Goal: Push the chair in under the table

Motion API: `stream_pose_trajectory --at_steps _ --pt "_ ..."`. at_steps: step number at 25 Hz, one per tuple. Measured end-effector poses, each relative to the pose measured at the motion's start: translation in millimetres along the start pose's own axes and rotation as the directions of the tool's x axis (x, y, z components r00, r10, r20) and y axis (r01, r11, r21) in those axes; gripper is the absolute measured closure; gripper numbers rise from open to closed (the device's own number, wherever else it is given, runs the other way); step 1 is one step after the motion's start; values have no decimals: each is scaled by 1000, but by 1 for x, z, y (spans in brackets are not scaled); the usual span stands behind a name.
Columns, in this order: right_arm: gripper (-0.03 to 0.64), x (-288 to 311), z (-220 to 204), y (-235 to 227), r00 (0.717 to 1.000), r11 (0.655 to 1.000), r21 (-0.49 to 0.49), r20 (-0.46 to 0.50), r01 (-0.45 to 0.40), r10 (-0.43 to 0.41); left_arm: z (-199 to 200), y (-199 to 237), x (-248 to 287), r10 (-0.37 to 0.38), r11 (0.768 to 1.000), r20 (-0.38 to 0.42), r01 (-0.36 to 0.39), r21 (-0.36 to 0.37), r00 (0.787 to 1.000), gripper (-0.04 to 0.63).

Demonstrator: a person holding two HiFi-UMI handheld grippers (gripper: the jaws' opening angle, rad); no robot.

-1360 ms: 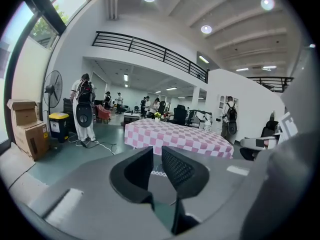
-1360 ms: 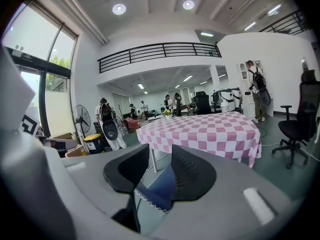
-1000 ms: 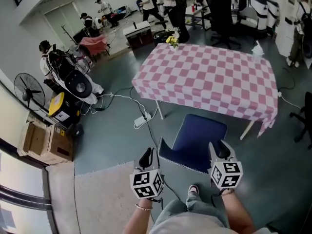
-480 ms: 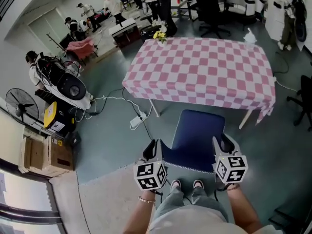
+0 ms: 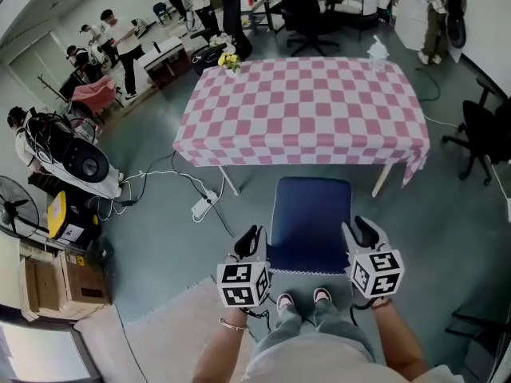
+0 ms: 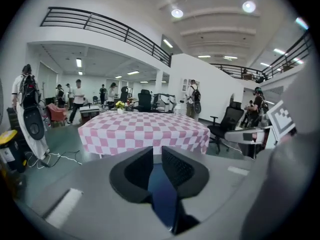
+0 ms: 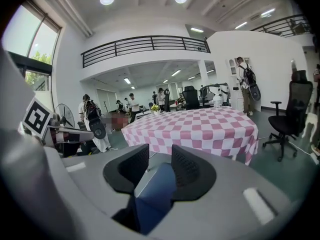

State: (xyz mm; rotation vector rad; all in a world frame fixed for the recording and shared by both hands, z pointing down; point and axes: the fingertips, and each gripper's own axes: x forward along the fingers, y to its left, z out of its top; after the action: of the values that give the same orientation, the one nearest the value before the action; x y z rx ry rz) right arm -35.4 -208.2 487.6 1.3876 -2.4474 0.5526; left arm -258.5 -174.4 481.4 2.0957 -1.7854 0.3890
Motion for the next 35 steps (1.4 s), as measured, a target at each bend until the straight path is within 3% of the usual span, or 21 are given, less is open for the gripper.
stream_pose_trajectory --at_steps 2,4,7,9,12,15,18,20,23,26,29,32,35 --pt "492 -4 -4 4 999 999 -25 -24 -39 38 -8 -9 3 -86 994 -53 90 66 995 540" --pt "492 -7 -11 12 994 993 -63 -62 -99 95 -17 -20 3 -180 971 -114 194 137 977 540" --pt "492 -13 -27 30 972 971 -127 -148 -204 184 -34 -38 -2 -305 915 -211 347 205 929 540" --pt "492 -17 -41 44 941 941 -171 -224 -292 252 -45 -47 -6 -363 871 -270 428 242 892 540" --pt "492 -26 -69 66 877 873 -245 -355 -421 324 -62 -61 -15 -427 787 -353 534 309 833 540" --pt "492 -36 -92 77 825 815 -297 -453 -497 338 -84 -72 -24 -468 696 -436 624 355 769 525" --pt "492 -46 -113 80 776 770 -329 -546 -546 317 -108 -77 -30 -460 601 -531 690 404 712 522" --pt "492 -49 -121 78 760 758 -343 -578 -555 296 -123 -78 -31 -435 534 -585 719 445 685 501" --pt "492 -50 -132 70 748 735 -387 -618 -557 241 -138 -77 -27 -387 460 -620 726 512 682 488" --pt "492 -49 -147 62 709 680 -440 -684 -587 170 -147 -74 -22 -349 413 -641 726 550 684 488" --pt "492 -44 -157 55 682 643 -470 -723 -605 114 -161 -71 -16 -316 383 -671 738 556 670 488" --pt "492 -37 -169 49 654 614 -488 -754 -620 61 -170 -67 -10 -283 357 -683 735 576 673 486" --pt "492 -29 -180 46 625 611 -482 -780 -628 25 -176 -67 -4 -269 353 -686 732 583 676 483"
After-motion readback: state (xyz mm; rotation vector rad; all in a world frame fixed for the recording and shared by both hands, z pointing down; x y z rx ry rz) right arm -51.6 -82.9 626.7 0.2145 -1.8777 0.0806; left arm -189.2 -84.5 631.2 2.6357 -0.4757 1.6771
